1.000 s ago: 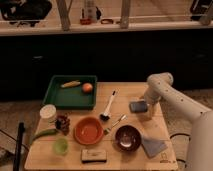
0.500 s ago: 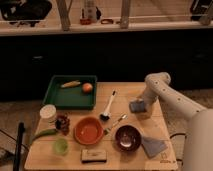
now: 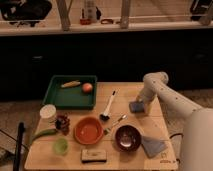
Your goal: Place sponge in purple bowl
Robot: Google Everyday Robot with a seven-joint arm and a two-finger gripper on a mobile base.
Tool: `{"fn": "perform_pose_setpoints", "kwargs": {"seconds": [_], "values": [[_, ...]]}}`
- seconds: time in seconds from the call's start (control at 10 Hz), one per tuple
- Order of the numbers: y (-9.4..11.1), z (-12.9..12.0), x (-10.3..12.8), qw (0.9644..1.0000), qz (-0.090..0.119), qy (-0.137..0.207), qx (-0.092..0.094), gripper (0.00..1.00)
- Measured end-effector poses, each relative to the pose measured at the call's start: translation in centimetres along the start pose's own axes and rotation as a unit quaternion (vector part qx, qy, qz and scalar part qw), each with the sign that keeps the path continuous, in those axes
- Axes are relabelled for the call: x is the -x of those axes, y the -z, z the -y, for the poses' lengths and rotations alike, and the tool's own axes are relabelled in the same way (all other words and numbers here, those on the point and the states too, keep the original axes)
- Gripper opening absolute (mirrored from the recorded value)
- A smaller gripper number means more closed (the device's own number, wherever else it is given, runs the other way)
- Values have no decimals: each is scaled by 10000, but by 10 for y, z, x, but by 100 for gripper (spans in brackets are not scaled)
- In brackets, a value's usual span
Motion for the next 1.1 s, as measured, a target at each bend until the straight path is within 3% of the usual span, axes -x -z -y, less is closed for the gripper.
{"fn": "perform_pose_setpoints", "kwargs": {"seconds": [0.4, 0.6, 0.8, 1.1], "values": [[5, 0, 1, 10000, 5, 9, 10, 1], [6, 1, 2, 10000, -26, -25, 19, 0], [20, 8, 14, 9998, -61, -173, 10, 0], [36, 12, 21, 9999, -16, -134, 24, 0]]}}
